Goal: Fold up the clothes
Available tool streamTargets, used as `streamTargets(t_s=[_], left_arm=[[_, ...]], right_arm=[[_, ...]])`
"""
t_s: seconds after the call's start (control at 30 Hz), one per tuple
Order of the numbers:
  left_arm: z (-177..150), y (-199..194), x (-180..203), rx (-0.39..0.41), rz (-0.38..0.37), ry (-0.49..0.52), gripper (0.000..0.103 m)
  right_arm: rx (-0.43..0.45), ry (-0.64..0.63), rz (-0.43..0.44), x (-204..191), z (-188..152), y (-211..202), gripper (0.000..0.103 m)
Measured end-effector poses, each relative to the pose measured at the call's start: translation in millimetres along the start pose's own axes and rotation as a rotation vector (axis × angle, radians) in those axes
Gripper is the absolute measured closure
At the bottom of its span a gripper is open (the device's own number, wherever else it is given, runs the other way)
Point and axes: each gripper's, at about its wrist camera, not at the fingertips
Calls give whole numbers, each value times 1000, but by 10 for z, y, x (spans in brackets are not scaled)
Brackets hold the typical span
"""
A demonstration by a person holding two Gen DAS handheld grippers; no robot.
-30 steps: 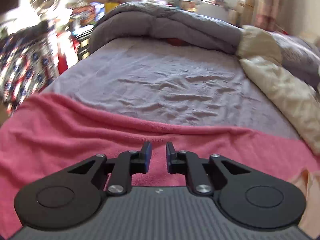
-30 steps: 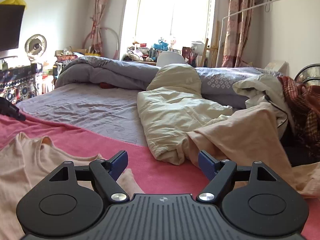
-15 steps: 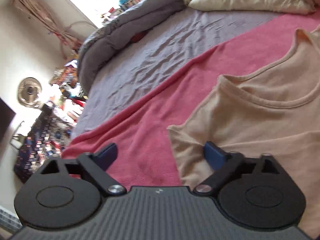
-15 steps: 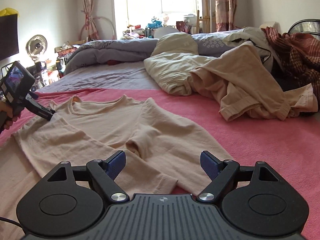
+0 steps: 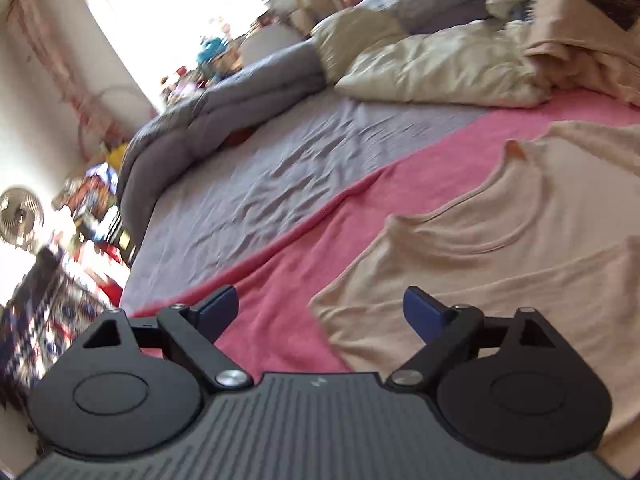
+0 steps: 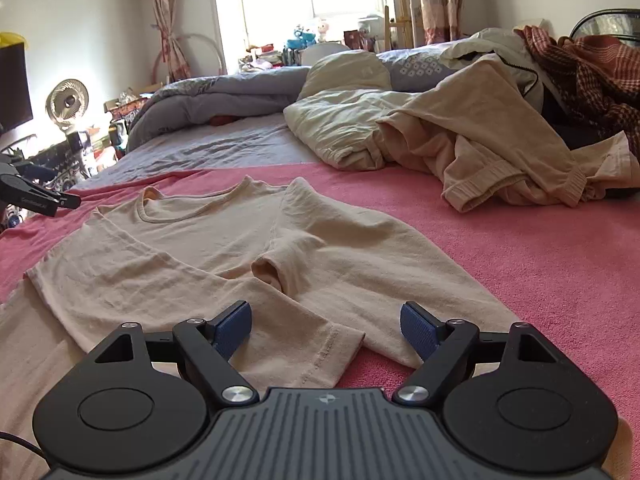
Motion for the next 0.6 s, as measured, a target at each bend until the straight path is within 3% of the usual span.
streamTargets(t_s=[0.1,0.17,0.23,0.43,0.5,0.6], left_arm=[[46,212,156,-43,47,30,11],[43,390,200,-85,67,25,19],[1,457,226,-98,-2,30,27],[-108,345,444,-55,-100,114,28],[-127,337,455,-61,-93,99,27],[-150,260,420,-64,-78,63,27]], right_arm=[[-1,1,-1,-3,-5,-7,21],[-1,1,1,-5,-12,-6,21],[-9,3,7,-4,-32,5,21],[-23,5,26,2,-31,38,24],[-27,-3,34,-14,-18,49,30],[-33,15,50,-3,-9,41,51]])
Point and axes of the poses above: each gripper's, at about its wrist camera, not at the fingertips, and y roughly the way its jaws point, x to its right, z to its top, and after that the axes turned 11 degrees about -y, right-handed
